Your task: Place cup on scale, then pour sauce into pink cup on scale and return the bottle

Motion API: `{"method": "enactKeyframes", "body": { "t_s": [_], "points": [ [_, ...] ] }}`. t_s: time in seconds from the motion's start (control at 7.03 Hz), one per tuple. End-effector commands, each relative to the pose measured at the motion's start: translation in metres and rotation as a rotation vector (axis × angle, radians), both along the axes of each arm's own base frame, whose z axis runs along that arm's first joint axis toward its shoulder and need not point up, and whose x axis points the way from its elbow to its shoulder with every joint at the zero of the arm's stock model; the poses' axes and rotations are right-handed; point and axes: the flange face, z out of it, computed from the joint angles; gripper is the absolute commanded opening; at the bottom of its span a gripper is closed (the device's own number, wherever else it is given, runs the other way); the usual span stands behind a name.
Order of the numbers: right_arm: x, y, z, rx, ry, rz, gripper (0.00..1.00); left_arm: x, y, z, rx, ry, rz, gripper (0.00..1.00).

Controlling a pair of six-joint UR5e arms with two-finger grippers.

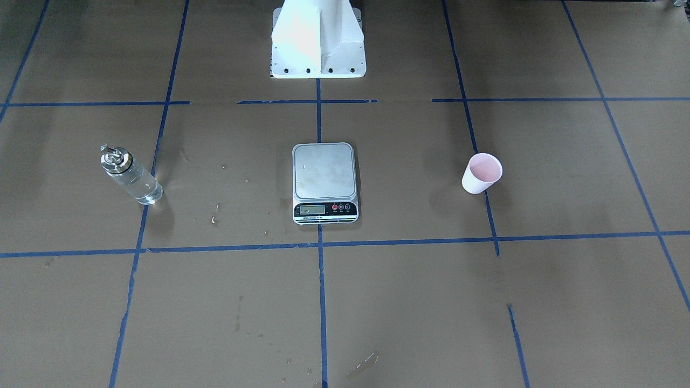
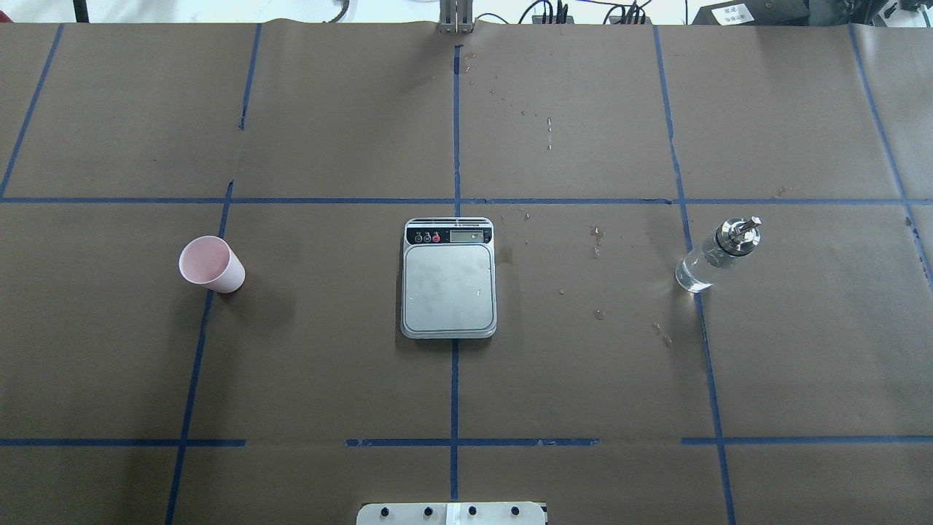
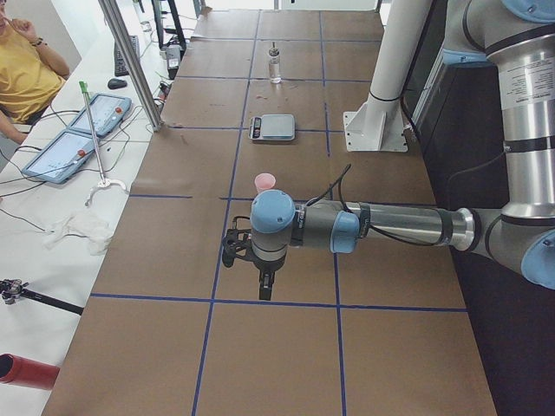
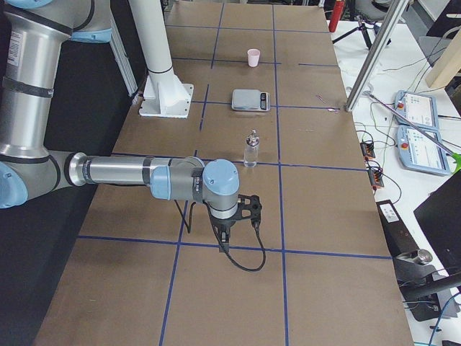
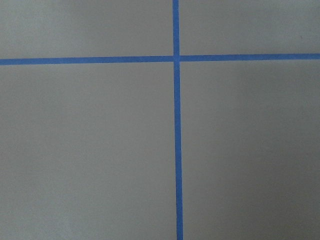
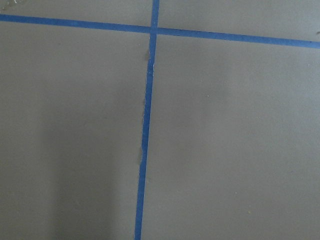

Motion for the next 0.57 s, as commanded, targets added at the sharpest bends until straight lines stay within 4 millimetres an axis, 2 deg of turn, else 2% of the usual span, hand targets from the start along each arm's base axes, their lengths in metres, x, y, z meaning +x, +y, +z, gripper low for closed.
{"method": "enactKeyframes", "body": {
  "t_s": [0.0, 0.14, 0.28, 0.43],
  "points": [
    [0.000, -0.003, -0.003, 0.028, 0.005, 0.000, 1.00, 0.001, -0.002, -0.007, 0.020, -0.001, 0.003, 1.00],
    [0.000, -0.003, -0.003, 0.050, 0.004, -0.002, 1.00, 0.001, -0.002, -0.002, 0.018, 0.001, 0.003, 1.00],
    [-0.001, -0.007, -0.009, 0.079, 0.001, -0.002, 1.00, 0.001, -0.004, -0.010, 0.050, -0.001, 0.002, 1.00],
    [-0.005, -0.022, -0.024, 0.143, -0.010, -0.007, 1.00, 0.002, -0.007, -0.016, 0.111, 0.000, 0.005, 1.00]
  ]
}}
